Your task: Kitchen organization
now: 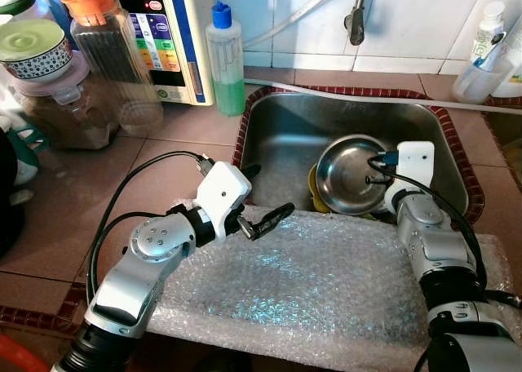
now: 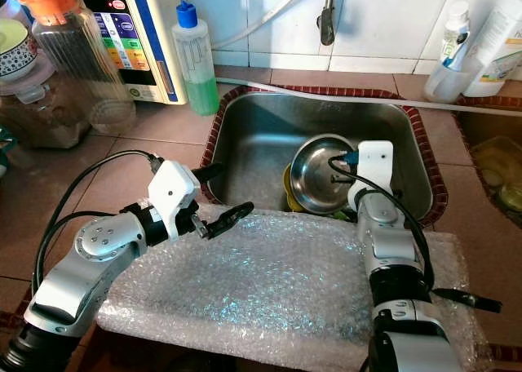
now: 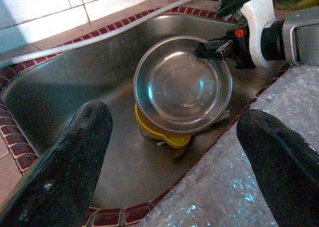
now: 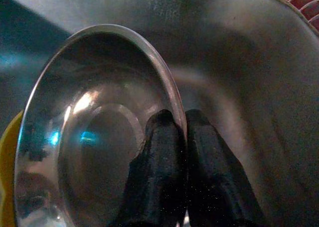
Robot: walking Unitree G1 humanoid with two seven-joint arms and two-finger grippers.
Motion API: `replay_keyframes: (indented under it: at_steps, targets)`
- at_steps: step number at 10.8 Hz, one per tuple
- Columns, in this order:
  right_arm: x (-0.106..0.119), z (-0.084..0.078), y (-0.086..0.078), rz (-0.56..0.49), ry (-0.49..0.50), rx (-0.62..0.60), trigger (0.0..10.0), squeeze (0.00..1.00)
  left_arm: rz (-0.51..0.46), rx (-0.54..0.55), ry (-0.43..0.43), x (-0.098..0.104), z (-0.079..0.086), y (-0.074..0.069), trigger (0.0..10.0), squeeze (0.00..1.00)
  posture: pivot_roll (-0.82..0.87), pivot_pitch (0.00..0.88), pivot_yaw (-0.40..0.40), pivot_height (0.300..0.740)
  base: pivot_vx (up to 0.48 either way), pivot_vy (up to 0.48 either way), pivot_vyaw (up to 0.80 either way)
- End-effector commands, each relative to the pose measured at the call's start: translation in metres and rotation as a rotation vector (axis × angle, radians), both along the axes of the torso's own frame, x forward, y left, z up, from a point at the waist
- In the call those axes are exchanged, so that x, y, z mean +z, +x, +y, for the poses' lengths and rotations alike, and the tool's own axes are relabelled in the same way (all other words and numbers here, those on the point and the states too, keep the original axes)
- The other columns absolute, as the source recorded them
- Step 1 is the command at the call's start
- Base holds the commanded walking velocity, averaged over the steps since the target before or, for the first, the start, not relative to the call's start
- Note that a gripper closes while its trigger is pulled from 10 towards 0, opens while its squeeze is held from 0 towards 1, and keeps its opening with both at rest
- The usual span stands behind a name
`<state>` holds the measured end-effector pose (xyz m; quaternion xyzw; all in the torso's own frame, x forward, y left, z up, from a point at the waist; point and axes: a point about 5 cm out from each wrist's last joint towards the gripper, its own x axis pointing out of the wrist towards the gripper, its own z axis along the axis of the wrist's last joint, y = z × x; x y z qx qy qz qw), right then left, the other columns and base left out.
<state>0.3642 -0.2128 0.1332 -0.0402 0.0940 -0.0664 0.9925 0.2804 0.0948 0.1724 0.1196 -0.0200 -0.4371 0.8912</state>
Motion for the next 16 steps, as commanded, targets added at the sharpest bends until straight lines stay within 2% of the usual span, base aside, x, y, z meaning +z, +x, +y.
replay_keyframes:
  at_steps: [1,8,10,13,14,15,16]
  targets:
    - [-0.003,-0.003,0.0,0.014,0.019,-0.014,10.0,1.0,-0.005,-0.022,0.03,-0.001,-0.002,-0.003,10.0,1.0,-0.1,0.151,0.081,0.74,0.0,0.0,0.0]
    - [0.003,-0.001,0.002,0.002,0.029,-0.012,10.0,1.0,-0.03,0.035,0.002,0.002,-0.001,0.003,10.0,1.0,-0.1,0.15,0.077,0.74,0.0,0.0,0.0]
    - [0.007,0.0,0.002,-0.032,0.002,-0.001,10.0,1.0,-0.047,0.103,-0.029,0.003,0.004,0.004,10.0,1.0,-0.1,0.15,0.077,0.74,0.0,0.0,0.0]
    - [0.02,0.005,0.001,-0.134,-0.048,0.015,10.0,1.0,-0.062,0.227,-0.136,0.006,0.009,0.008,10.0,1.0,-0.1,0.148,0.071,0.74,0.0,0.0,0.0]
    - [0.029,0.009,0.0,-0.193,-0.094,0.029,10.0,1.0,-0.112,0.35,-0.179,0.011,0.016,0.013,10.0,1.0,-0.1,0.146,0.068,0.74,0.0,0.0,0.0]
    - [0.031,0.01,-0.001,-0.209,-0.117,0.04,10.0,1.0,-0.126,0.397,-0.194,0.013,0.02,0.014,10.0,1.0,-0.1,0.146,0.068,0.74,0.0,0.0,0.0]
    - [0.038,0.013,-0.003,-0.264,-0.134,0.048,10.0,1.0,-0.154,0.49,-0.224,0.016,0.029,0.015,10.0,1.0,-0.1,0.144,0.065,0.74,0.0,0.0,0.0]
